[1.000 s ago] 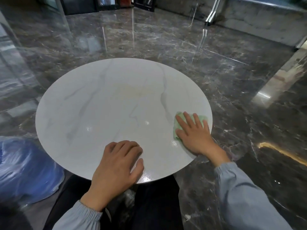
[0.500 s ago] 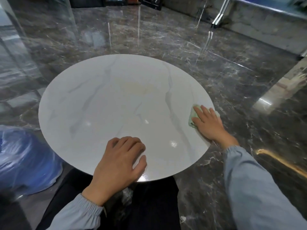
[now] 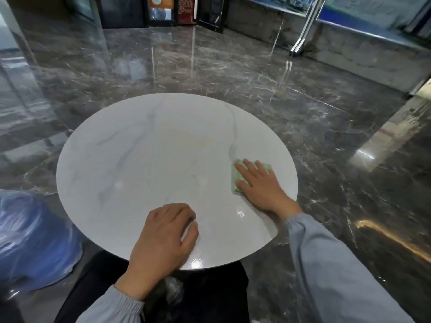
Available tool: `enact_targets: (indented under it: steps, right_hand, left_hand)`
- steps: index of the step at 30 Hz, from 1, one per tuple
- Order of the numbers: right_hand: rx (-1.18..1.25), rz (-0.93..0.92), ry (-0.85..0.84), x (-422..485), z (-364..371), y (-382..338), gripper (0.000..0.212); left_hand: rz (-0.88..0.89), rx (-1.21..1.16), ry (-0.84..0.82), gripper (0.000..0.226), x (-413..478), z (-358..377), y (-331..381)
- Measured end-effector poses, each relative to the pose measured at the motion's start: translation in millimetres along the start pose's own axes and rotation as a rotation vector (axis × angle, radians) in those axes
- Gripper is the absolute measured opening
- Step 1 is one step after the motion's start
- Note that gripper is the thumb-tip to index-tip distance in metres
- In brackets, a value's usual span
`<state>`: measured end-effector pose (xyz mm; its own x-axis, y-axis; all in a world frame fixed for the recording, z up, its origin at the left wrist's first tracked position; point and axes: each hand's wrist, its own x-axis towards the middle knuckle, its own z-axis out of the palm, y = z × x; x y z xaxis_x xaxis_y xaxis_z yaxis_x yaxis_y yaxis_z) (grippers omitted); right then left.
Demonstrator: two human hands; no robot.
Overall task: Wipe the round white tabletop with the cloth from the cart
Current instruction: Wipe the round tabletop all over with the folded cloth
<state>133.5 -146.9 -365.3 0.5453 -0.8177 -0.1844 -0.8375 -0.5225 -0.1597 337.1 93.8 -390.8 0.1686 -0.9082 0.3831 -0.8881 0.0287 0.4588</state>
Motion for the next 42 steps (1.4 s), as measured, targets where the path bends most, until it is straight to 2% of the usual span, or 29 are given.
enact_targets:
  steps: [3, 7, 9, 13, 15, 17, 18, 24, 26, 29, 31, 35, 38, 40, 42]
  right_hand:
    - [0.017, 0.279, -0.008, 16.7, -15.1, 54.7, 0.061]
    - [0.077, 0.423, -0.005, 45.5, -22.3, 49.4, 0.062]
    - [0.070, 0.320, -0.013, 55.3, -18.7, 10.6, 0.062]
    - [-0.029, -0.116, -0.053, 34.3, 7.6, -83.1, 0.061]
    - [-0.057, -0.273, -0.044, 20.5, 16.9, -98.3, 0.061]
    - [-0.049, -0.299, -0.039, 19.0, 10.6, -79.9, 0.061]
    - [-0.034, -0.255, -0.030, 27.0, 8.7, -55.3, 0.062]
    - [-0.041, 0.279, -0.001, 65.8, -4.4, 108.4, 0.065]
    - [-0.015, 0.311, -0.013, 81.8, -5.7, 127.4, 0.068]
    - [0.020, 0.430, -0.017, 86.5, -19.0, 92.3, 0.067]
    - [0.030, 0.370, -0.037, 83.6, -26.2, 48.2, 0.062]
    - [-0.056, -0.076, -0.034, 58.7, -6.9, -48.3, 0.060]
    - [-0.093, -0.314, -0.051, 24.5, 14.2, -85.1, 0.061]
    - [-0.088, -0.368, -0.043, 21.7, 10.9, -73.8, 0.063]
    - [-0.083, -0.267, -0.035, 39.5, 1.5, -38.1, 0.065]
  left_hand:
    - [-0.005, 0.009, -0.005, 0.015, 0.1, 0.8, -1.3]
    - [0.003, 0.012, 0.020, 0.014, 1.2, 3.9, -1.8]
    - [0.001, 0.010, 0.022, 0.014, 1.5, 5.1, -2.8]
    - [-0.007, 0.019, 0.022, 0.014, 0.7, 5.8, -4.6]
    - [0.011, 0.029, 0.017, 0.013, 0.7, 6.3, -4.8]
    - [0.023, 0.033, 0.017, 0.011, 0.0, 6.5, -4.9]
    - [0.025, 0.030, 0.015, 0.011, 0.1, 5.9, -5.0]
    - [0.026, 0.027, 0.029, 0.011, -0.6, 6.9, -3.9]
    - [0.027, 0.030, 0.043, 0.013, -0.9, 7.0, -3.8]
    - [0.020, 0.027, 0.051, 0.012, -1.2, 6.1, -3.2]
    - [0.027, 0.026, 0.043, 0.011, -0.7, 5.4, -3.0]
    - [0.043, 0.043, 0.052, 0.011, -1.4, 7.0, -4.6]
    - [0.045, 0.034, 0.069, 0.011, -2.4, 6.7, -5.1]
    - [0.045, 0.024, 0.076, 0.011, -1.5, 6.4, -4.5]
    - [0.043, 0.011, 0.076, 0.013, -0.7, 6.6, -4.6]
